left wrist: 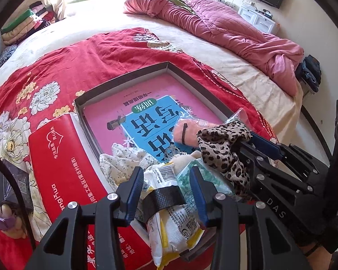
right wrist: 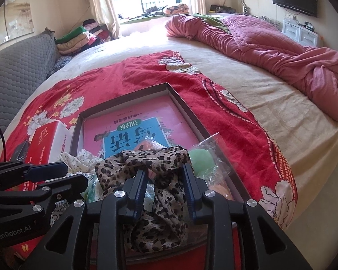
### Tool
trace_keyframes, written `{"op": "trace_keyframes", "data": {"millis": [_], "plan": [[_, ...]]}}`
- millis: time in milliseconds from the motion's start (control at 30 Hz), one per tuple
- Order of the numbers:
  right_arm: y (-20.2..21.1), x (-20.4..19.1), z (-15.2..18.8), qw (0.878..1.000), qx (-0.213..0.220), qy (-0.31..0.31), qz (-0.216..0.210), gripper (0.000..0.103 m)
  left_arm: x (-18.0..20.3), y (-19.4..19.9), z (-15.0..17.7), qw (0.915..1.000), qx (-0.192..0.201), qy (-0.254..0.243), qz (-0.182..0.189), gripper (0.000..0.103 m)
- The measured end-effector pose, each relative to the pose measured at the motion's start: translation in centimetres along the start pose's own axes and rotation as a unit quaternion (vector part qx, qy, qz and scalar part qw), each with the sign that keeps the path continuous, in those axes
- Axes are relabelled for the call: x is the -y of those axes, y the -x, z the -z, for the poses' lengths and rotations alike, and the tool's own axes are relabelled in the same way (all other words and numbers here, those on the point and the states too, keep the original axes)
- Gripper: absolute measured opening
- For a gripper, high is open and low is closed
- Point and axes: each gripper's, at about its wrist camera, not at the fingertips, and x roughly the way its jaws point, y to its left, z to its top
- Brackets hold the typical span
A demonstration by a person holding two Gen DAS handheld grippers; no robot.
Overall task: Organize soft objects
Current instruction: 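Lower the snack bag into the tray and open the left tool while the right tool drops the leopard-print cloth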
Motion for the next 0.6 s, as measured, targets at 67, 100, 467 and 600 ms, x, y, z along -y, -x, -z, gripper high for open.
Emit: {"op": "trace_keyframes", "data": {"millis": [67, 100, 467, 600], "plan": [[0.11, 0.05, 0.05, 1.0, 0.001, 0.0, 0.001, 0.038, 0.02, -0.01, 0.04, 1.0, 0.0, 0.001, 0.0, 0.043], [0.18, 0.09, 0.07, 1.0, 0.002, 0.0, 0.003, 0.042, 0.01, -0.01, 0.06, 1.0, 0.0, 0.0, 0.0, 0.044], [0.41, 0.69, 0.32, 1.0, -0.001, -0.005, 0.018, 0.059, -0.41, -0.25, 0.22, 0.9999, -0.005, 0.008, -0.005, 0.046], [0.38, 0.64, 0.36, 1.0, -0.003, -0.001, 0.025, 0.061, -0.61, -0.4, 0.15, 0.9999, -0.007, 0.013, -0.003, 0.046]]}}
